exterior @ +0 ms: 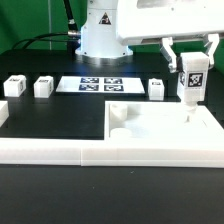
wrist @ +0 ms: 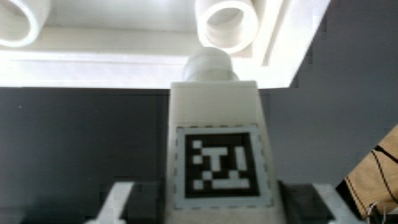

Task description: Assemble square table

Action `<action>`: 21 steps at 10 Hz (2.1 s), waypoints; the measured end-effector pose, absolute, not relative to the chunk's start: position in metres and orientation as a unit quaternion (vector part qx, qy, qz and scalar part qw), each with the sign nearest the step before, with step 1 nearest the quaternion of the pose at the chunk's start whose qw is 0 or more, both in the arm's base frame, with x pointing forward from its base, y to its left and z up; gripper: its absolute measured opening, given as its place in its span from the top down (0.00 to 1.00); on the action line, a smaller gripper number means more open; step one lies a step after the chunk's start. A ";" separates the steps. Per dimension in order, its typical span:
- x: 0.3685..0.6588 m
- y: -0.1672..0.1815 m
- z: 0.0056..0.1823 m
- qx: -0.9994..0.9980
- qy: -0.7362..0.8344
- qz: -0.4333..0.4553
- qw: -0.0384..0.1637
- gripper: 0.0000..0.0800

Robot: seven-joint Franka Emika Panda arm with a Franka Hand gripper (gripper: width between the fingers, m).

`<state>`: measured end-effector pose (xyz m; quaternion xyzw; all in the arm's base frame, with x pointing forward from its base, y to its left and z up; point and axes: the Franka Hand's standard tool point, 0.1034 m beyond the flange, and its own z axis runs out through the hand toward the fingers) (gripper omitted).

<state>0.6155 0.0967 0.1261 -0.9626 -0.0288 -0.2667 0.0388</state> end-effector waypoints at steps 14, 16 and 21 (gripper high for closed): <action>0.618 0.117 0.086 -0.963 -0.041 -0.261 0.040 0.64; 0.619 0.116 0.080 -0.963 -0.041 -0.262 0.039 0.64; 0.620 0.116 0.080 -0.958 -0.040 -0.282 0.037 0.64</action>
Offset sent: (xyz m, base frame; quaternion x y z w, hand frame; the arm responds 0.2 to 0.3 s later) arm 0.0079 0.0034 -0.0035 -0.0242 0.0104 -0.0130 0.9996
